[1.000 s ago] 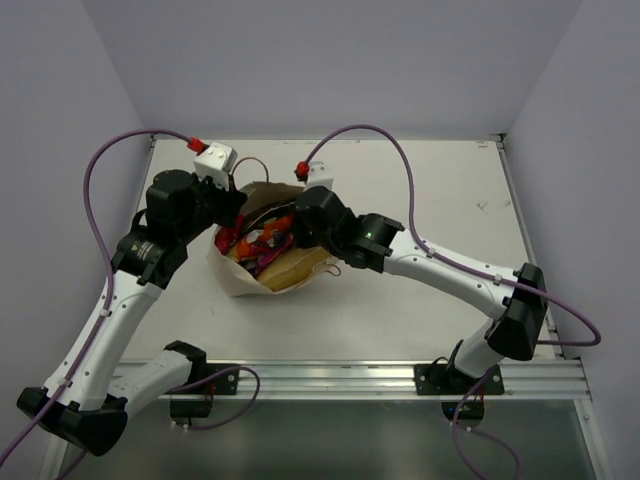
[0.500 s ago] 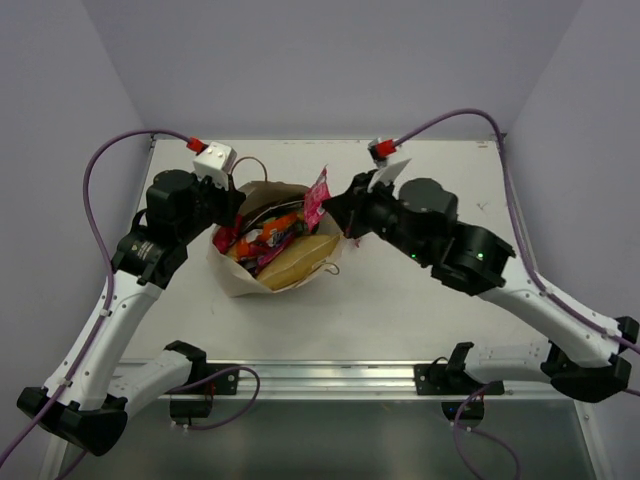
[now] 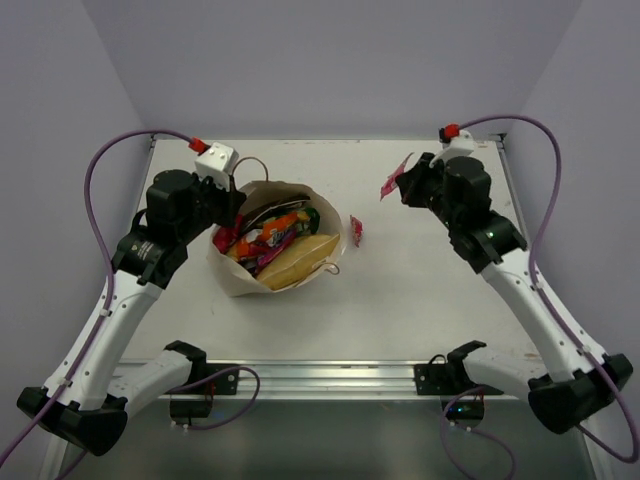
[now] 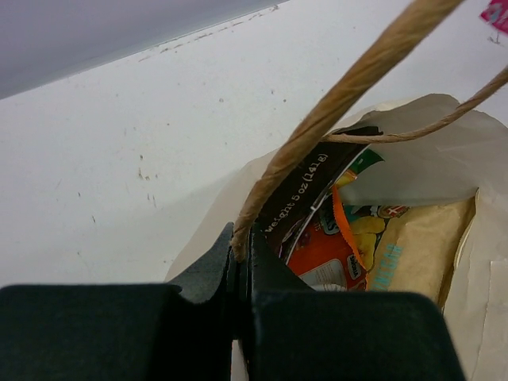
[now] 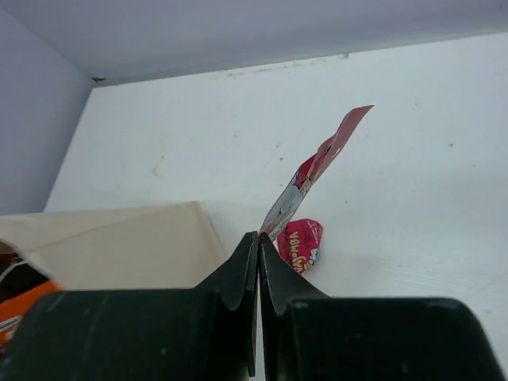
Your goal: Take the snacks out of the paper bag
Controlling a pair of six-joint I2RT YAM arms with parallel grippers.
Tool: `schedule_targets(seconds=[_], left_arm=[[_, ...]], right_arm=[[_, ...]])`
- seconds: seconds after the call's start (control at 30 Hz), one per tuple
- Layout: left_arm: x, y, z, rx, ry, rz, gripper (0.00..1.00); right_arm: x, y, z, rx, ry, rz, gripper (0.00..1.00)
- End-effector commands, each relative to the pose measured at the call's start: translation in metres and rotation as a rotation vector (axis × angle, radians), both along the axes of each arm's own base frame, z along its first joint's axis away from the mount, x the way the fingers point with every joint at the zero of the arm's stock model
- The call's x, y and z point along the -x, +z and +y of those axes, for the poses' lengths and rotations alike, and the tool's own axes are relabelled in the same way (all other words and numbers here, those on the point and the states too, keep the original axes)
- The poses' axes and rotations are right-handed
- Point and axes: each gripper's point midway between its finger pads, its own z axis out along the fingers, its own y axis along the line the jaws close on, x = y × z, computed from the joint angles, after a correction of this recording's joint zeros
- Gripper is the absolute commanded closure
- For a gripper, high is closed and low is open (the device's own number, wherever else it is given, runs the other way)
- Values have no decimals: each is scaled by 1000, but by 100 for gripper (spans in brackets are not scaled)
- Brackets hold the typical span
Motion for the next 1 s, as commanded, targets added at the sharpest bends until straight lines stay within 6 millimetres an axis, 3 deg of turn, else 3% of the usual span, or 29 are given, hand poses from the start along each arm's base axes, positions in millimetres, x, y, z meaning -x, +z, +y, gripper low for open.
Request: schedule_targets(seconds=[0.0,0.03,0.1,0.13,0.2,0.3,0.37,0.43,0.47,0.57,0.6,0.67,0.7,0.77,0.8,0.97], left_arm=[[2,24,-5,9,-40,-77,100],[3,24,-4,4,-42,-78,100],[4,24,-3,-3,-42,-79,100],[4,23,-4,-6,-45,-78,100],[4,23,-5,-5,-53,-76,100],[3,23,-7,-7,-63,-76,100],[3,24,-7,-9,-65,-79,100],[3,25,-8,-12,-73,-83,100],[3,26,-9,-10,-77,-84,100],[3,25,-9,-20,-86,-88,100],[3,25,-8,-36,-91,-97,100],[3,25,-8,-39,-94,-99,100],[3,24,-8,-43,-93,-99,100],[2,24,-8,-46,-94,-99,100],[2,23,-8,-48,-93,-98,100],[2,23,-6,-52,-87,-98,100]], right_arm=[[-34,-30,5,-36,30,34,100],[-48,-59,0,-35,24,91,100],[-69,-79,-7,-45,-14,107,100],[-82,-110,-14,-27,-45,167,100],[-92,-134,-17,-41,-53,225,100],[-100,-172,-24,-38,-73,299,100],[-93,-196,-32,-3,-110,368,88],[-88,-195,-41,32,-148,406,76],[-78,-190,-49,64,-169,420,61],[-62,-165,-56,105,-171,397,37],[-56,-137,-57,108,-176,340,34],[-40,-116,-54,143,-136,309,30],[-29,-86,-41,140,-95,239,28],[-14,-60,-25,163,-31,170,27],[3,-34,-3,141,41,103,27],[57,24,82,32,359,-65,26]])
